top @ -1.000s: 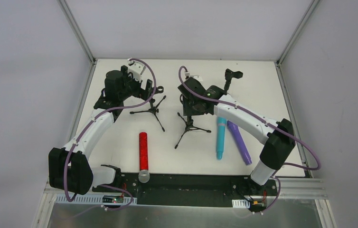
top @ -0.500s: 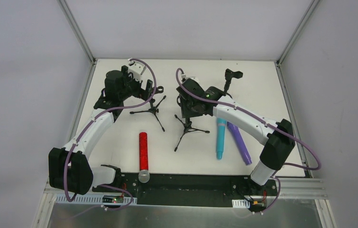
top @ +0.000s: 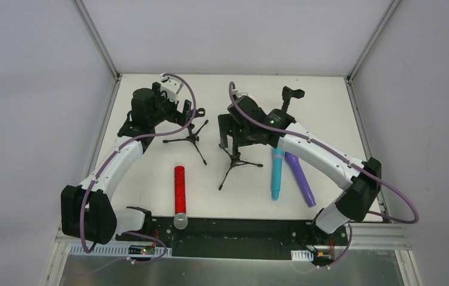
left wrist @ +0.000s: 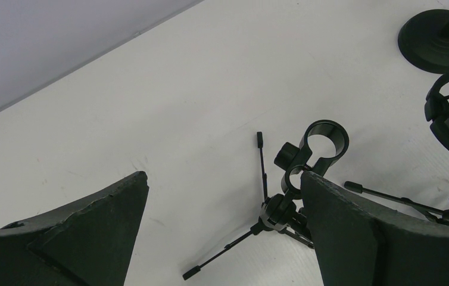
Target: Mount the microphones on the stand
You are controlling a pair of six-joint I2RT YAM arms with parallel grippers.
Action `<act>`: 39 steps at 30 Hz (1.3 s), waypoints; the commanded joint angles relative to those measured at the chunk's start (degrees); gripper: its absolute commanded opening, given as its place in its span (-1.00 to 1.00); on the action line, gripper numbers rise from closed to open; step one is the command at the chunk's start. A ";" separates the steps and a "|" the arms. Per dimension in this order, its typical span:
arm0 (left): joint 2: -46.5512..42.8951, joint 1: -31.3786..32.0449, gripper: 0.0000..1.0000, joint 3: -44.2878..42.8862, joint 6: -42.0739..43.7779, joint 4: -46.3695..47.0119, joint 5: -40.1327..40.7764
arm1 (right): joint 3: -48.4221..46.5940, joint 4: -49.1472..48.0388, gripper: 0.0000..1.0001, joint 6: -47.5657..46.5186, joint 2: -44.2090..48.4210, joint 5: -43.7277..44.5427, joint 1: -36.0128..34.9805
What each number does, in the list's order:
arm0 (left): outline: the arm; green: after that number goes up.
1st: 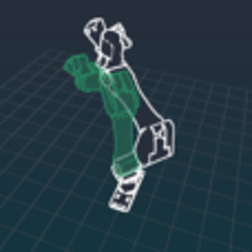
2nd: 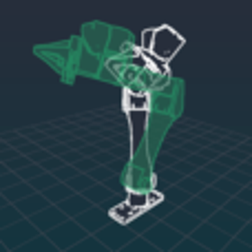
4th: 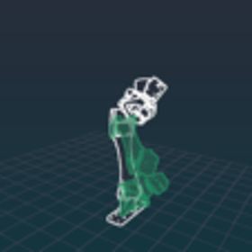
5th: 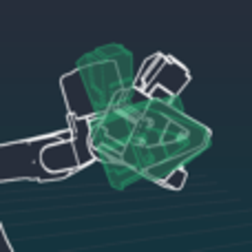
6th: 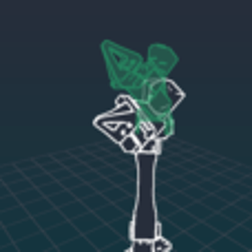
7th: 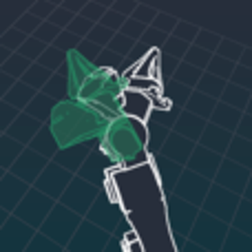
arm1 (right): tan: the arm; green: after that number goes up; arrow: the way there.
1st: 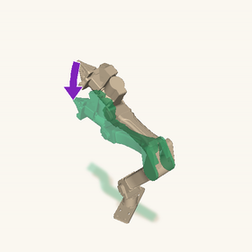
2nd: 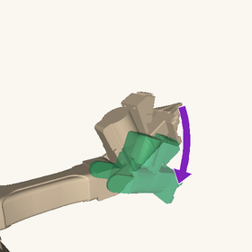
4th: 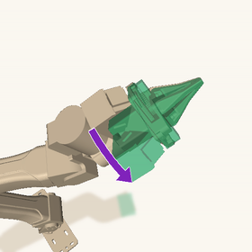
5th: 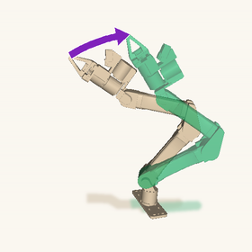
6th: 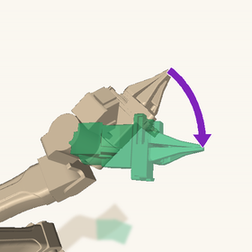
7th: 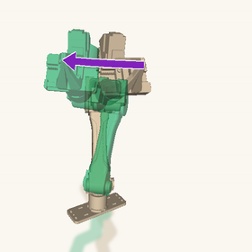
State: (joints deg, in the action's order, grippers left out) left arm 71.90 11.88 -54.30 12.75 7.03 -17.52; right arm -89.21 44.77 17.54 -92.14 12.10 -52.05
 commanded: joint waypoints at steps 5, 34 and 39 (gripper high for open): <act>-1.97 -0.45 0.98 -2.67 -1.10 0.88 -0.78 | 2.45 -2.91 0.98 0.94 9.37 1.09 0.73; -18.41 -0.62 0.97 -3.61 -24.65 -18.67 12.91 | 13.65 -4.50 0.99 1.87 20.35 -4.05 2.15; -22.68 -0.63 0.96 1.53 -36.97 -25.84 10.74 | 19.49 -6.70 0.98 3.71 24.12 -8.31 3.15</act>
State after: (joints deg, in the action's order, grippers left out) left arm 52.84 11.88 -55.64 -12.10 -11.40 -4.51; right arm -72.84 40.71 19.14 -71.64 7.60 -49.78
